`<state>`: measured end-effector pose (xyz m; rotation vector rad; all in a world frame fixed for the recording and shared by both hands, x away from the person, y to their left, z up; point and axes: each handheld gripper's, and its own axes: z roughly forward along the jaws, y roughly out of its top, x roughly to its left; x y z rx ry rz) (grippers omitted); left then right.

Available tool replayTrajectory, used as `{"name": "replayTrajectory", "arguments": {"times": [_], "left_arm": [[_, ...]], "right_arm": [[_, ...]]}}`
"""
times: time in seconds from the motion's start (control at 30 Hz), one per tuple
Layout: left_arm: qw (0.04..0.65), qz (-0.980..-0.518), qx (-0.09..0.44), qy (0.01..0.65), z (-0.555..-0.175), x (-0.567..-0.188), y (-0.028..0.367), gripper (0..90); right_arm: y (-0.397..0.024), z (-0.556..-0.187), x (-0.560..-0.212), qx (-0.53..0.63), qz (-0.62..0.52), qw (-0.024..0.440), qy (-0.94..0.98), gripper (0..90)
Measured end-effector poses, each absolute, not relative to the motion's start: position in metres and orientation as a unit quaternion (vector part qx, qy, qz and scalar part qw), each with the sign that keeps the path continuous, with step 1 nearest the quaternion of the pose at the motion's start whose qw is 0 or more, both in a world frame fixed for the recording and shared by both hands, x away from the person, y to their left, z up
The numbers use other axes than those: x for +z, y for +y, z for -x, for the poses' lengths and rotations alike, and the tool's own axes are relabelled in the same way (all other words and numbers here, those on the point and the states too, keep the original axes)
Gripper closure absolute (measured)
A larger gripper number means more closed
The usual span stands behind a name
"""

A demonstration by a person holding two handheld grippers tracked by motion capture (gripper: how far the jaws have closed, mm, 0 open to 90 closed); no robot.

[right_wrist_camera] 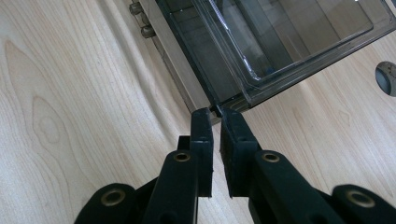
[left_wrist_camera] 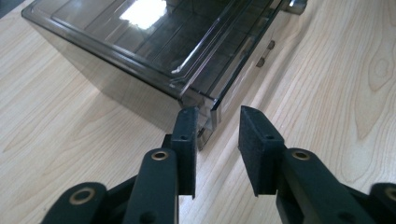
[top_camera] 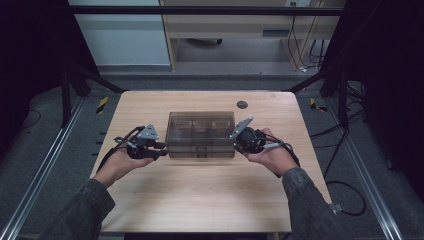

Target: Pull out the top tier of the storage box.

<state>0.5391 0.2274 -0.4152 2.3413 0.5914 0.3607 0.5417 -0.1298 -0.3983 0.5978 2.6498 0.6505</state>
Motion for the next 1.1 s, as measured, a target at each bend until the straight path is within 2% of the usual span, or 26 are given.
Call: {"name": "replayTrajectory", "arguments": {"times": [0.37,1.1], "left_arm": [[0.336,-0.9,0.143,0.239,-0.54,-0.415,0.227,82.7],[0.336,-0.902,0.136,0.234,-0.517,-0.413,0.226,84.3]], "right_arm": [[-0.13,-0.541,-0.398,0.229,-0.21,0.175,0.934,85.3],[-0.134,-0.528,-0.397,0.232,-0.203,0.161,0.938,85.5]]}}
